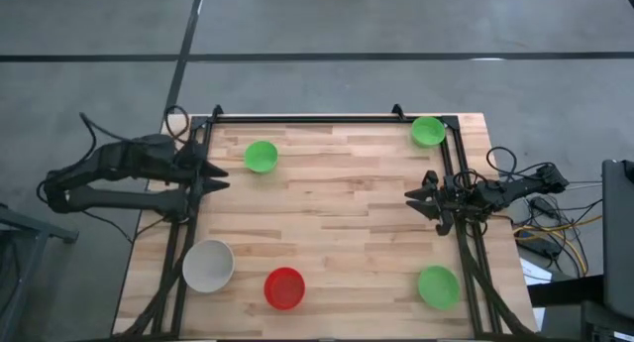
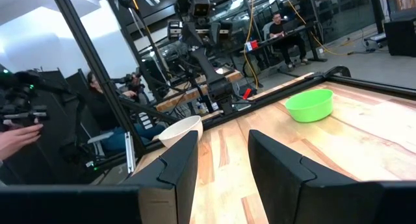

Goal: Nest bowls inside each other
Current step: Put the gray bowl on the center of the table

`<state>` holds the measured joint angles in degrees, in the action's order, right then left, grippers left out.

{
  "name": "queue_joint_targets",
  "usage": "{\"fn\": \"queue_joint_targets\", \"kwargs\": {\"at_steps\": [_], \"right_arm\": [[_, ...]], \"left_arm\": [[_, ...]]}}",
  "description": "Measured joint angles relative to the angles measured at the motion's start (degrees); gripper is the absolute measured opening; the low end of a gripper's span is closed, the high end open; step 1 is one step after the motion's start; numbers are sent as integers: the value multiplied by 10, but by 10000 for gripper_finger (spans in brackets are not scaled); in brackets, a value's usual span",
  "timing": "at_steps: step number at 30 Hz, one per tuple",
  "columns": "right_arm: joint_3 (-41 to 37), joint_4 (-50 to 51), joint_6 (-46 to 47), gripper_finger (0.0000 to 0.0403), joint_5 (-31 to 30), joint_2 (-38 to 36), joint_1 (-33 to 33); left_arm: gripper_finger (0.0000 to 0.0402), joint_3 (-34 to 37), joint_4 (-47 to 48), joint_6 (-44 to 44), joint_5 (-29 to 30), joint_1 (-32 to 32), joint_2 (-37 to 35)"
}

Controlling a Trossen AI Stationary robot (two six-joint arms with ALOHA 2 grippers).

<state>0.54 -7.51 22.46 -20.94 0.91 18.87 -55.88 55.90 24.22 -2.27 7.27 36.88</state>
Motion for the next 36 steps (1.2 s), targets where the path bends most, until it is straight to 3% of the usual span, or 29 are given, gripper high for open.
{"fn": "queue_joint_targets", "kwargs": {"at_steps": [4,11,18,29,36], "right_arm": [[0,0,0,132,0,0,0],[0,0,0,132,0,0,0],[0,0,0,132,0,0,0],[0,0,0,132,0,0,0],[0,0,0,132,0,0,0]], "left_arm": [[181,-27,38,26,-5,-2,31],[181,-46,99,42,-65,-20,45],[181,-49,119,40,-66,-55,11],[181,-50,269,54,-122,-67,-60],[181,-49,275,60,-123,-67,-77]]}}
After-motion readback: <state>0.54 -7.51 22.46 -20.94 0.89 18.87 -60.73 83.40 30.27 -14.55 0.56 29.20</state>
